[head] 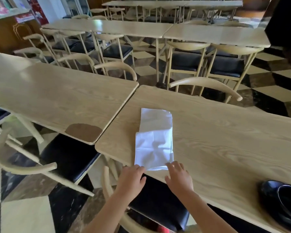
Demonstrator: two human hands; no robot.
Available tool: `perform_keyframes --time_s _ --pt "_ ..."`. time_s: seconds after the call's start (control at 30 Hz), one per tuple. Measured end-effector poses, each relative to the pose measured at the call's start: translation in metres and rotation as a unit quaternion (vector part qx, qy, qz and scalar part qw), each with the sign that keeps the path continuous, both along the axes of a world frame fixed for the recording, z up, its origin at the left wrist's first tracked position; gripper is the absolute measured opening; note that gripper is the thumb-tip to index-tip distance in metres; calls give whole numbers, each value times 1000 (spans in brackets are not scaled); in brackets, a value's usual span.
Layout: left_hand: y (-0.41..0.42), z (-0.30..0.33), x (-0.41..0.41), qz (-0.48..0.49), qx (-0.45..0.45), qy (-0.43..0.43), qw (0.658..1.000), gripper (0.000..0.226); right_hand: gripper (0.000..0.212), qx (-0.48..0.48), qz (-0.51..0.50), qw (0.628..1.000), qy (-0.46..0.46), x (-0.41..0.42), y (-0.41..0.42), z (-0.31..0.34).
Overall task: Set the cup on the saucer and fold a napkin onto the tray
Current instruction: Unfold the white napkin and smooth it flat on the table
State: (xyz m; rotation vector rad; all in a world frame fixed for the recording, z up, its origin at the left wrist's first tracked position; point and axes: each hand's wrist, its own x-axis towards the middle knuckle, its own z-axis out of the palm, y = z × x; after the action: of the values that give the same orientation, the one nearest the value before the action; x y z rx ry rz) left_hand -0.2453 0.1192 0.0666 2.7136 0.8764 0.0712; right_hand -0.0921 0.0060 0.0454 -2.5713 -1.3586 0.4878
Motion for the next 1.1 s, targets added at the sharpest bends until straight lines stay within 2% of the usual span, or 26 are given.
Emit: perform_keyframes --time_s 0.17,0.33,0.5,0.67,0.87,0.93,1.0,1.1 --pt "26 -29 41 -19 0 80 997 24 45 -33 -5 999 16 25 27 -34" --pt "33 -61 75 -59 -29 121 990 44 37 -60 -20 998 30 43 34 -57" --pt "28 -79 100 -78 -46 139 986 32 24 -35 -46 996 64 53 42 -67" --pt "38 -83 110 -102 -62 87 989 26 17 40 -131 976 167 54 49 -61" --pt "64 -30 124 -92 -201 -45 974 20 12 205 -230 926 215 58 67 -16" --pt "85 1 134 -118 -217 -76 966 18 15 255 -232 917 200 68 78 8" --pt "110 37 145 -146 -206 -98 962 26 19 293 -215 914 179 80 88 39" --pt "149 100 159 -159 -210 -132 956 22 27 306 -151 925 166 101 98 96"
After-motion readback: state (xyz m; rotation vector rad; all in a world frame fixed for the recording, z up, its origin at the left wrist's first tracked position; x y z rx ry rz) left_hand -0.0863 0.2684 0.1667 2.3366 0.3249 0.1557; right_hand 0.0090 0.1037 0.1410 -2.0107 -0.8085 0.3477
